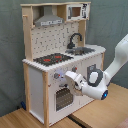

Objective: Play with the kitchen

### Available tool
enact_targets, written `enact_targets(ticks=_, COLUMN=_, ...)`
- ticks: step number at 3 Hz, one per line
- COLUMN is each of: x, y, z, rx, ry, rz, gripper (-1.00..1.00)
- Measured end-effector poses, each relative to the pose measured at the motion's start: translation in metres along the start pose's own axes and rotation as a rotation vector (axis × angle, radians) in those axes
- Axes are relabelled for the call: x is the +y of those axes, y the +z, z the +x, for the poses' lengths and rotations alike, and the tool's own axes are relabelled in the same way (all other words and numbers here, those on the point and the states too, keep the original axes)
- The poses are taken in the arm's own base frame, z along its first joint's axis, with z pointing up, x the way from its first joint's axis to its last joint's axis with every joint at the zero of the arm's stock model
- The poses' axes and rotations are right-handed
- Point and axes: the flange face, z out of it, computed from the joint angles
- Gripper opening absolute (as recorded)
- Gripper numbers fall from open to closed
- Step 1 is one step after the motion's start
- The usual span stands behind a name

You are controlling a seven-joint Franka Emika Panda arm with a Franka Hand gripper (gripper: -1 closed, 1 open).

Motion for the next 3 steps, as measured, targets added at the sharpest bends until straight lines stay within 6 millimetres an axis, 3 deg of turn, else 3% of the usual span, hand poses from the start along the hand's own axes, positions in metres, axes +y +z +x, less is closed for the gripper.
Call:
enact_targets(ticks=1, x=0.002, y=0.001, z=-0.004, rx=-0.007, ry=0.085, rz=-0.039, gripper=1.0)
enact_targets(ticks=3, x=0.025, y=0.006, z=-0.001, rx=-0.032, ry=-0.102, rz=-0.112, gripper=1.0)
